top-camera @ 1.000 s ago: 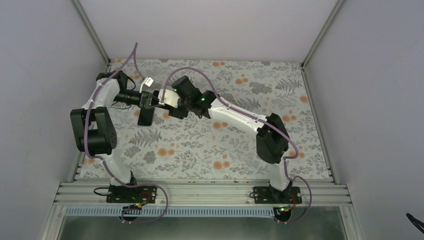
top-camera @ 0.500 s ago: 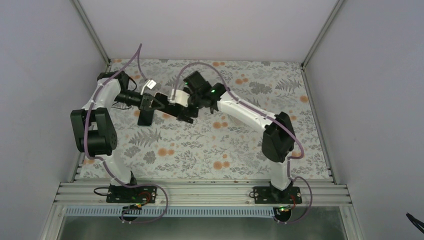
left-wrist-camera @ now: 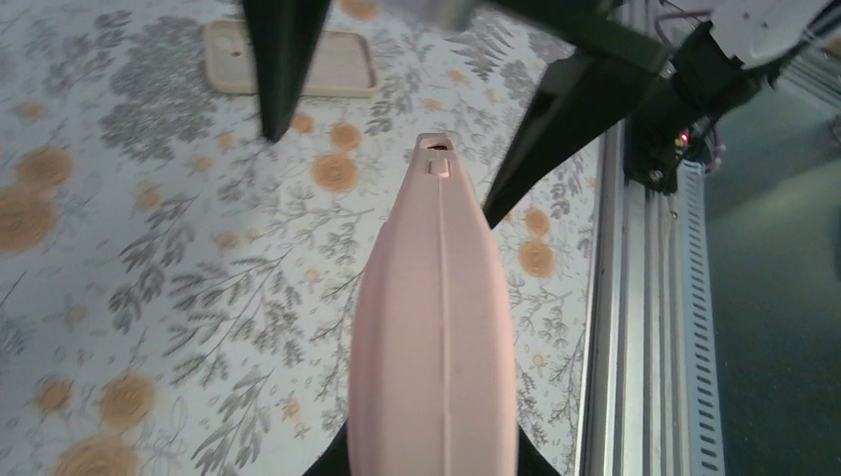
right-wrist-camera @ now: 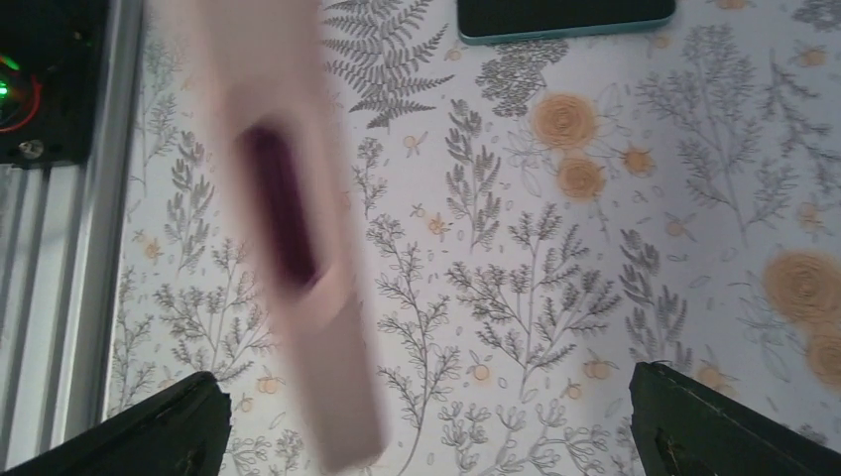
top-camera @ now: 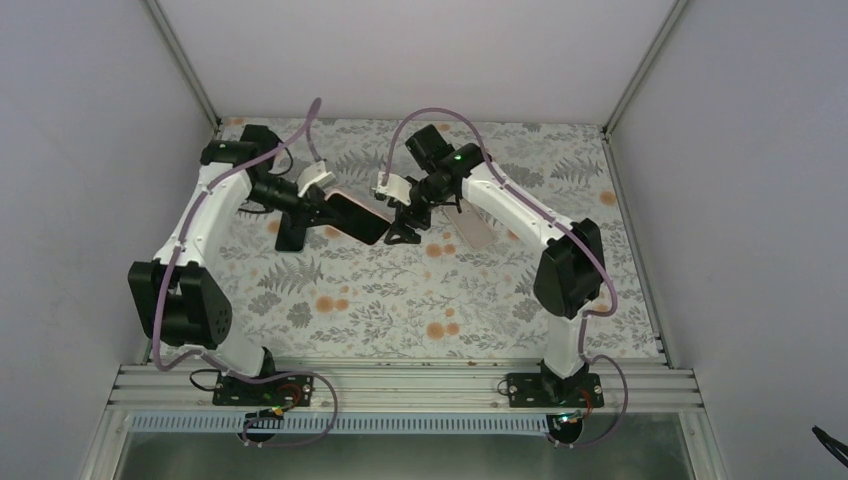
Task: Take the phone out of the phone case
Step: Remove the phone case from the phone.
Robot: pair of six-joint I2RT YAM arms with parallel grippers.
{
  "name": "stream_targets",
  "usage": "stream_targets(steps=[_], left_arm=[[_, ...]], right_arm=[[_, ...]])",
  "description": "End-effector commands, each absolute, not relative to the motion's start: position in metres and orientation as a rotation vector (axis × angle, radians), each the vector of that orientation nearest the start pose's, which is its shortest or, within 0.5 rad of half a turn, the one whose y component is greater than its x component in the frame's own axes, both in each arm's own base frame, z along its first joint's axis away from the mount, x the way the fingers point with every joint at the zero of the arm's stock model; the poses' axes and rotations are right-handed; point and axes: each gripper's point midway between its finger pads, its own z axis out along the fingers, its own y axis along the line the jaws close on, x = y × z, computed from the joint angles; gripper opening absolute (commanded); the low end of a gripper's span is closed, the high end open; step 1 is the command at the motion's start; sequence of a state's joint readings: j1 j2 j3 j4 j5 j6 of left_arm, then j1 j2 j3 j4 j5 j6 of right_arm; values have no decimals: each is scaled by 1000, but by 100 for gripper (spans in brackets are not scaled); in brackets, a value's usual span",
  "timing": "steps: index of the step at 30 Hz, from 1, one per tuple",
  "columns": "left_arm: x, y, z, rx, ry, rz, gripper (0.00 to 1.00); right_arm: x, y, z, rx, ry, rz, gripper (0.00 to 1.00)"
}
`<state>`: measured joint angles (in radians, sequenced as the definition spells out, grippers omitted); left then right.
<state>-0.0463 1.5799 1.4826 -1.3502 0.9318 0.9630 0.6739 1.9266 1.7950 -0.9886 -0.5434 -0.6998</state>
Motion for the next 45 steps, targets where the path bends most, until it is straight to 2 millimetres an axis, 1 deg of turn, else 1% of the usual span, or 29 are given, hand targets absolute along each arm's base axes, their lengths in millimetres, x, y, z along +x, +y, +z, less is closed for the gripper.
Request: stream_targets(steps=[1,7,9,13,15,16,17,18,22,26,31,36,40,43,45], left_arm=[[265,-171,253,1355,1987,-1028,2],[254,-178,263,1399,1948,-1002,2],[247,-182,266,1419,1935,-998,2],[223,-198,263,1500,1922,-1025,2],[206,-207,257,1564,1917,-1035,2],[198,-211,255,1598,1912,-1039,2],[191,-214,252,1626,1911,-1039,2],[185,-216,251,1645,1912,-1039,2],[170,-220,255,1683,1890,-1026,2],[159,-222,263,1705,1859,-1014,2],[147,-227,261,1739,1853,-1031,2],[141,-229,263,1751,1843,-1039,2],[133,-229,266,1767,1827,-1026,2],[130,-230,267,1773,1822,-1030,2],[130,-230,266,1777,1828,-1026,2]], right_arm=[[294,362,184,-1817,1893,807,100],[296,354,162,-1838,1930,826,100],[297,350,160,-1836,1931,866,100],[301,347,166,-1834,1909,962,100],[304,347,164,-1845,1917,996,100],[304,347,169,-1852,1910,1008,100],[304,346,165,-1868,1919,1022,100],[305,346,167,-1873,1919,1025,100],[312,342,161,-1886,1935,999,100],[320,337,160,-1882,1931,969,100],[331,333,156,-1888,1925,911,100],[341,330,146,-1906,1956,862,100],[353,323,137,-1895,1986,810,100],[364,319,135,-1876,1999,771,100],[368,317,135,-1874,2001,759,100]])
